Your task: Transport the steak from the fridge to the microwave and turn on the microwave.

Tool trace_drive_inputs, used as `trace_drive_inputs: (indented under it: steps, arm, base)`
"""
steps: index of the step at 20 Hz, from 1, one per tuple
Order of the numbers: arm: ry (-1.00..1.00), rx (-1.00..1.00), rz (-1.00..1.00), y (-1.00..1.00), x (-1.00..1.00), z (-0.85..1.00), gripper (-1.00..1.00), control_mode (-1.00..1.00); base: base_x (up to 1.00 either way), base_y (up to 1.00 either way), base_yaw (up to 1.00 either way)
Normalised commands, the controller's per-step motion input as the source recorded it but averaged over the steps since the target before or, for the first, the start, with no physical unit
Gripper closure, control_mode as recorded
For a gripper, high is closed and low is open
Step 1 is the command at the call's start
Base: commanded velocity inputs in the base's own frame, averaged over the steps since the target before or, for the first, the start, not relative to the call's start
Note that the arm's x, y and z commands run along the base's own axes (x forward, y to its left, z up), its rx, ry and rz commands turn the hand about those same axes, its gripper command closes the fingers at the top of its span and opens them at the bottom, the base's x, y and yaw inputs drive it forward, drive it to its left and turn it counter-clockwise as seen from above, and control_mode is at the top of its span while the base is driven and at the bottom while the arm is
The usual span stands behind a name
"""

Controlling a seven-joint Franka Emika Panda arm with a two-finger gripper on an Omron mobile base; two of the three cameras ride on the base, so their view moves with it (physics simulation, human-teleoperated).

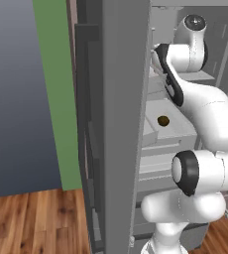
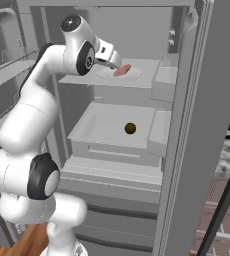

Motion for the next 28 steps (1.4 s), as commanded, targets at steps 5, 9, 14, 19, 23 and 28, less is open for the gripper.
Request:
trace_drive_inputs:
  steps: [5, 9, 14, 19, 23, 28]
  arm:
    - [0.0, -0.04, 0.0, 0.0, 0.51, -0.32, -1.0, -1.0]
    - [0.0, -0.03, 0.0, -0.08, 0.47, -0.27, -1.0, -1.0]
    - [0.0, -0.01, 0.0, -0.11, 0.47, -0.22, -1.0, -1.0]
    - [0.0, 0.0, 0.0, -0.06, 0.51, -0.09, -1.0, -1.0]
    - [0.01, 0.0, 0.0, -0.07, 0.48, 0.0, -1.0, -1.0]
    - [0.0, 0.0, 0.0, -0.09, 0.42, -0.08, -1.0, -1.0]
  base:
    - [0.0, 0.0, 0.0]
    - [0.0, 0.0, 0.0]
    - [0.0, 0.0, 0.0]
    - [0.0, 0.0, 0.0]
    - [0.0, 0.0, 0.0]
    - [0.0, 0.0, 0.0]
